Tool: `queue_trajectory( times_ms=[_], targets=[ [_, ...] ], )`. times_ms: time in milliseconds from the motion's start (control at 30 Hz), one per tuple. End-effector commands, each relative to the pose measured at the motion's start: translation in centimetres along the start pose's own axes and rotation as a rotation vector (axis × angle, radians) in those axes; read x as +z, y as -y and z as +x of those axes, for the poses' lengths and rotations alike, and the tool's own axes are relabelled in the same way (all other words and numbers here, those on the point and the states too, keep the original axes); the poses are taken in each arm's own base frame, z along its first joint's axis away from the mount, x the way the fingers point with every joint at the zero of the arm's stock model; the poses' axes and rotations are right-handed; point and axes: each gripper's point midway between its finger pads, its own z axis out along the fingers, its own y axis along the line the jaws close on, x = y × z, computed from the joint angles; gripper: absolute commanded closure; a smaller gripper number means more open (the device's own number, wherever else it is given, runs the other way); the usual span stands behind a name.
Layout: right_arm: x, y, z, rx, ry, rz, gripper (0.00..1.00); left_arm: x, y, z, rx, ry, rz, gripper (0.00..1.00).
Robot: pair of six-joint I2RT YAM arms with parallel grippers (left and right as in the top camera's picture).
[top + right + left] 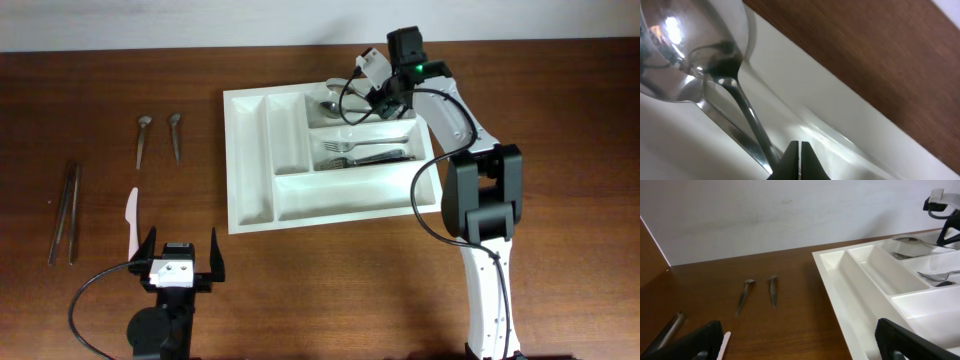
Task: Pack container
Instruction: 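Open the right gripper to release the spoon and lift away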
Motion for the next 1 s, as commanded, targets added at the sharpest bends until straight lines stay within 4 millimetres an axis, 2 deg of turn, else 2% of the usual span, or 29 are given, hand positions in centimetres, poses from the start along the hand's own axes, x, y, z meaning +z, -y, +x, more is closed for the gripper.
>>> queue_trajectory(
  times_ms=[0, 400, 600, 967],
  targets=[
    [1.0, -1.1, 0.3, 0.001, -0.007, -0.029, 0.96, 0.0, 0.1, 0.1, 0.016, 0.001, 0.000, 0.01],
    [1.1, -2.1, -0.2, -0.003, 0.013, -0.072, 0.96, 0.0, 0.1, 0.1, 0.016, 0.001, 0.000, 0.01],
    [1.6, -2.6, 0.8, 0.002, -0.020, -0.093, 0.96, 0.0, 0.1, 0.1, 0.016, 0.001, 0.000, 0.01],
    [1.7, -2.1, -0.1, -0.007, 0.016, -0.068, 0.96, 0.0, 0.1, 0.1, 0.016, 0.001, 0.000, 0.01]
  ],
)
